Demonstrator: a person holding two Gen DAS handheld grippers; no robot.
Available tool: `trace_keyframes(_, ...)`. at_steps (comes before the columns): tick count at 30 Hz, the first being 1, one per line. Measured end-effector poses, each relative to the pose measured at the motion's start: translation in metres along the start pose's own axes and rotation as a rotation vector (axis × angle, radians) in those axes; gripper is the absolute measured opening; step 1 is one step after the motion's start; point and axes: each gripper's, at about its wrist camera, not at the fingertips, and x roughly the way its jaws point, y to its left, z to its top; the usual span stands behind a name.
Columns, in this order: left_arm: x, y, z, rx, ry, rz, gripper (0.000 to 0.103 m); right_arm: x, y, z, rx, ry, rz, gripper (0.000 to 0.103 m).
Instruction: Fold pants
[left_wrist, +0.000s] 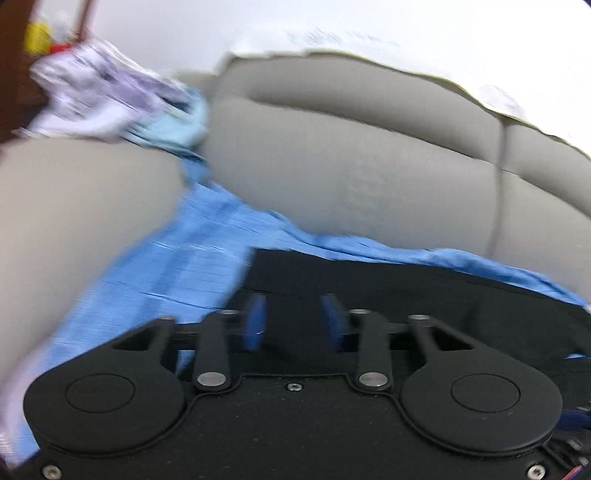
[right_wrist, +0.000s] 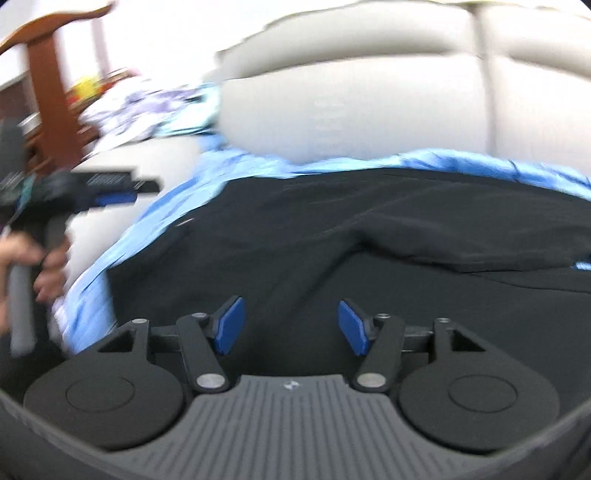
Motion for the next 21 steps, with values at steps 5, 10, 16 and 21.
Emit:
trace_keyframes(5, 0.057, -0.030, -0.013, 0.059, 0.080, -0.039, 0.015, 0.048, -0.030, 0.023, 0.098, 0.040, -0.039, 0.021)
trace_keyframes(10, 0.117, -0.026, -0.031, 0.060, 0.165, 0.078, 0.007, 0.103, -0.032, 0.033, 0.082, 0.086, -0.099, 0.017)
trace_keyframes(16, 0.137, -0.012, -0.015, 0.021, 0.161, 0.136, 0.004, 0.136, -0.032, 0.056, 0.033, 0.068, -0.121, 0.028)
trace_keyframes(21, 0.141, 0.001, 0.013, -0.093, 0.163, 0.127, 0.044, 0.139, -0.027, 0.065, -0.027, 0.092, -0.110, 0.038)
